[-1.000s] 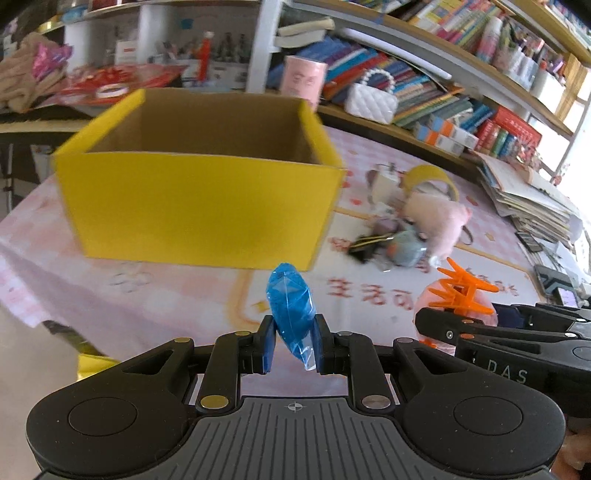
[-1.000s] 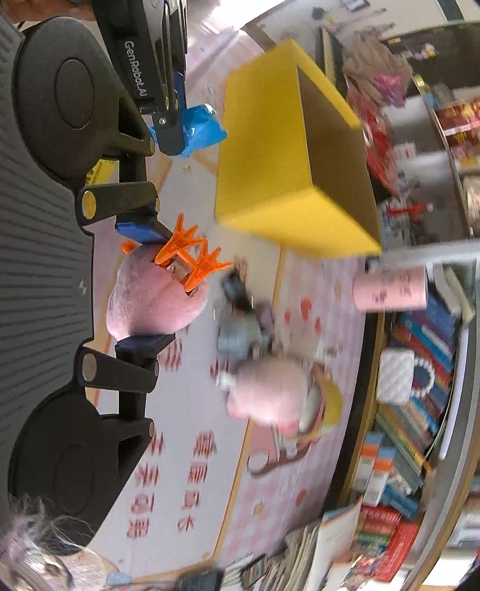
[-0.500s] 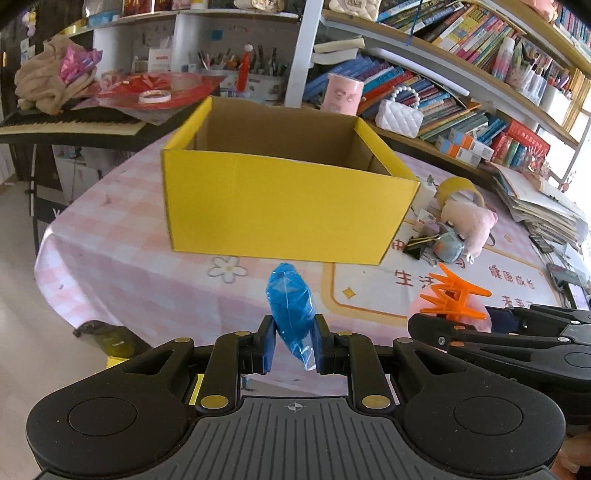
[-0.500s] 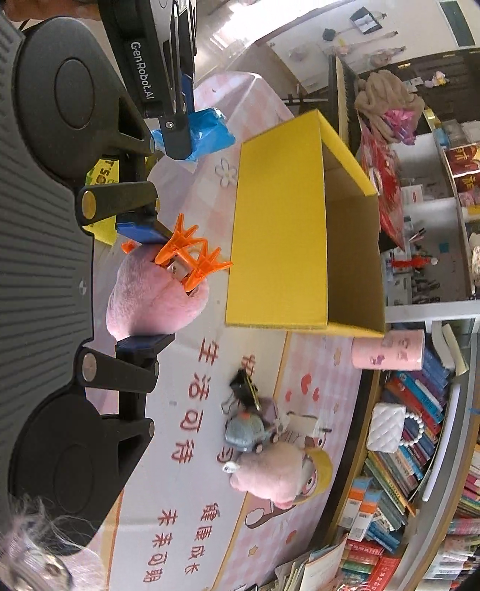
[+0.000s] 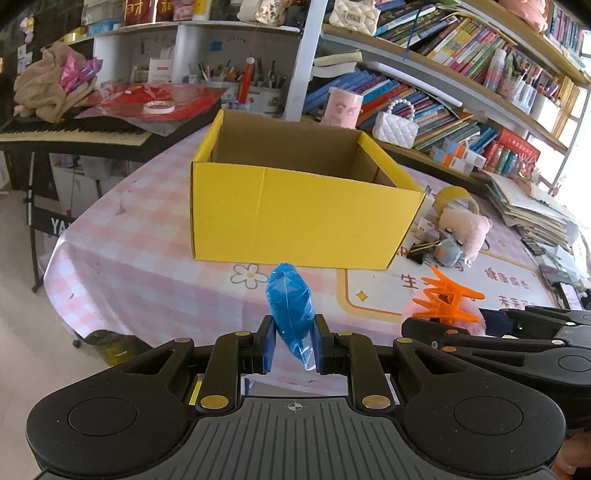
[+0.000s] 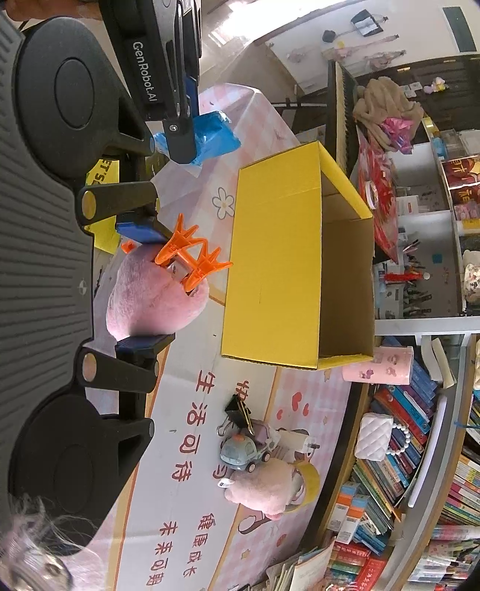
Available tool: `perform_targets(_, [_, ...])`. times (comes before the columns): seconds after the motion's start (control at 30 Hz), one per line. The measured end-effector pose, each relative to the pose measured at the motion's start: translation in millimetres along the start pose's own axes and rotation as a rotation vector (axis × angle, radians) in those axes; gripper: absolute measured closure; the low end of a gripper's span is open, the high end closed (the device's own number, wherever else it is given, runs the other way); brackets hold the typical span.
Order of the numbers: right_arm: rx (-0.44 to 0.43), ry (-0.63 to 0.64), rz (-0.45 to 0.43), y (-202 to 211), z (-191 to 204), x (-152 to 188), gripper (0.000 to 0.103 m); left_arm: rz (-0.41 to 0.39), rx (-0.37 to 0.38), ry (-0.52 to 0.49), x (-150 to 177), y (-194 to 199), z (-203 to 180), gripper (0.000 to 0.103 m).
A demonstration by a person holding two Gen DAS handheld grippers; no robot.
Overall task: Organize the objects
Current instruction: 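Carry the orange clip and blue bag over the yellow box with both tools, then open both tools to drop the clip and bag into the box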
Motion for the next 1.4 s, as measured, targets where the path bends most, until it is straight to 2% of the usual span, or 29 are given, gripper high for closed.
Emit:
perform_targets(0.17, [0.014, 0.0, 0.002, 2.1, 3.5, 0.6, 0.057, -0.016, 0.012, -0.015, -1.8, 3.9, 1.2, 0.084])
perform_targets(0.33, [0.021, 0.012, -0.019, 4.0, 6.3, -6.7, 0.057, -0.058, 0.017, -0.046, -16.7, 9.3, 0.2, 0.084])
perform_targets(0.63, [0.046, 0.015, -0.156, 7.6, -3.1, -66.9, 0.057, -0.19, 0.014, -0.089, -77.9, 12.9, -6.2, 0.084])
perform_targets(0.8, [0.057, 0.032, -0.229, -6.0, -13.7, -106.4, 0.057, -0.216, -0.004, -0.076, -105.8, -3.9, -6.2, 0.084])
perform_targets(0.97, [0.051, 0.028, -0.256, -35.4, -26.1, -134.7, 0.057, -0.2, -0.04, -0.055, -127.7, -38.8, -6.5, 0.084])
perform_targets(1.07, [0.053, 0.068, -0.26, -57.8, -30.9, -145.7, 0.057, -0.187, -0.07, -0.046, -138.5, -60.5, -7.2, 0.084])
perform_targets(1.27, [0.028, 0.283, -0.184, -113.5, -34.6, -149.4, 0.057, -0.114, -0.124, -0.053, -138.8, -103.7, -10.4, 0.084])
perform_targets(1.4, [-0.013, 0.33, -0.117, -140.6, -41.9, -147.3, 0.057, -0.076, -0.149, -0.063, -135.7, -121.4, -14.5, 0.084])
Point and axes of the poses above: each gripper's, at about its wrist camera, not at the fingertips, and y roughly against the way its jaws point, z to its left, x to its underside, the point moved 7 cm from there along -y, roughly the way its jaws point, and after that the axes turned 6 degrees about -x, right-handed, at the moved point
